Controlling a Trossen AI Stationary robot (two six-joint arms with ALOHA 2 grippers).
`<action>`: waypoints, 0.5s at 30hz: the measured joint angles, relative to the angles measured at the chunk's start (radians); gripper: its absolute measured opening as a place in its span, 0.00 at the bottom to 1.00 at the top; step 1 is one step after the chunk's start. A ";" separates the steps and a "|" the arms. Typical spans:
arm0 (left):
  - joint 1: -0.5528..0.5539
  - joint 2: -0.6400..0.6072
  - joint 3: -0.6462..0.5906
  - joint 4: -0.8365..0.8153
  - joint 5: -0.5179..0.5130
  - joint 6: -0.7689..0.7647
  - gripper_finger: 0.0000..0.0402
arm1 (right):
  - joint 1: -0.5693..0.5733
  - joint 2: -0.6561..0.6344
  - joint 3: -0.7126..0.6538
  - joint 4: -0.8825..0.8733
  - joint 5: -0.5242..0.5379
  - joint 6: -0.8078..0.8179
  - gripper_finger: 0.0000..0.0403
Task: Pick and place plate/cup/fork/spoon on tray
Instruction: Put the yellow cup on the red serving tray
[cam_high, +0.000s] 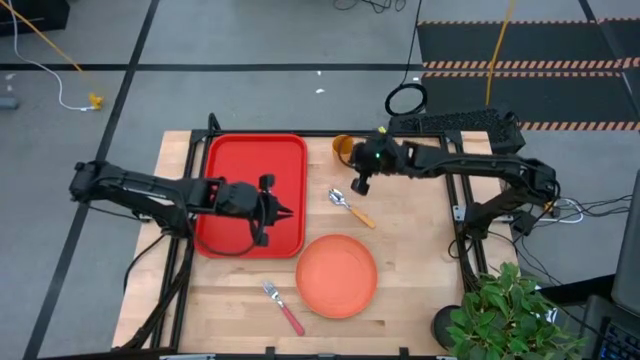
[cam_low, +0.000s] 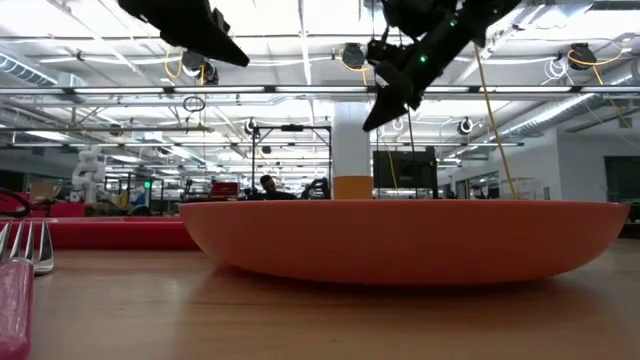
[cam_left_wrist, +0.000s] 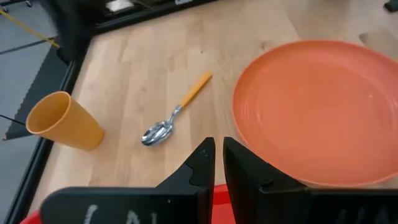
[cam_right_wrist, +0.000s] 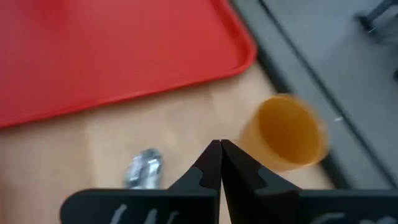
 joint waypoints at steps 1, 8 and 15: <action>0.001 0.006 0.000 0.001 0.000 0.003 0.09 | -0.009 0.001 0.014 -0.007 0.003 -0.023 0.00; 0.015 0.016 0.000 -0.001 -0.001 -0.034 0.09 | -0.078 0.002 0.059 -0.054 0.000 -0.141 0.00; 0.029 0.019 0.000 -0.001 -0.001 -0.038 0.09 | -0.134 0.063 0.065 -0.056 -0.057 -0.193 0.05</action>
